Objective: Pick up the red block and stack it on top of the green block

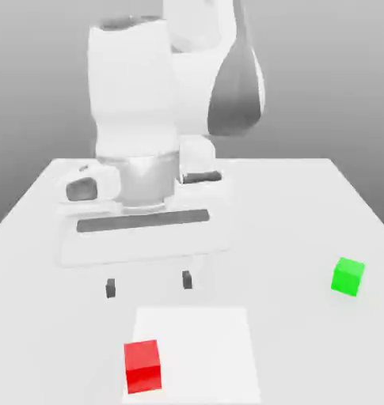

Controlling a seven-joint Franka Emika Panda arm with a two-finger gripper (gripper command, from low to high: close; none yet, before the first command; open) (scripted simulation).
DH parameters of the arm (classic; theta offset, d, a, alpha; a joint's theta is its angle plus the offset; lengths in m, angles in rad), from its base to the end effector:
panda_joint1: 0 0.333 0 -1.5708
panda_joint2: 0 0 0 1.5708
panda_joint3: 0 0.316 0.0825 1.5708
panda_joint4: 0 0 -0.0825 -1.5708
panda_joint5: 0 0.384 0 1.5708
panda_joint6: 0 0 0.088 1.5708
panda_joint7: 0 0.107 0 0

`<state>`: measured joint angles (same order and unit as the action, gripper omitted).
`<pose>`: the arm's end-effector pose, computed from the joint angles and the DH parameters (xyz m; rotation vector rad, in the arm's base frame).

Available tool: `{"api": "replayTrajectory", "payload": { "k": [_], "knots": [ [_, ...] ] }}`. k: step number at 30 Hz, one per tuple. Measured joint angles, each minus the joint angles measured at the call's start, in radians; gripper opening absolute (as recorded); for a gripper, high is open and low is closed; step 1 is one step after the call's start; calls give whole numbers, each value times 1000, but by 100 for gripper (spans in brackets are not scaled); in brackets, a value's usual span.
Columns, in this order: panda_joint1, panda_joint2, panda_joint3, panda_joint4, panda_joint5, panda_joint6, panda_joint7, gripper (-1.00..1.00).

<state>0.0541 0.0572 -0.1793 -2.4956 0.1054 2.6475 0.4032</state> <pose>0.4758 -0.0632 0.2724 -2.9355 0.9372 -0.1371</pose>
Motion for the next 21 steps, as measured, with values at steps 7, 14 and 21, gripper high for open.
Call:
{"api": "replayTrajectory", "payload": {
  "k": [7, 14, 21],
  "knots": [
    [-43, 248, 32, -9, 26, 159, -68, 0],
    [-61, 306, 56, 0, 47, 204, -83, -100],
    [-33, 146, 18, -27, -23, 74, -30, -100]
  ]
}}
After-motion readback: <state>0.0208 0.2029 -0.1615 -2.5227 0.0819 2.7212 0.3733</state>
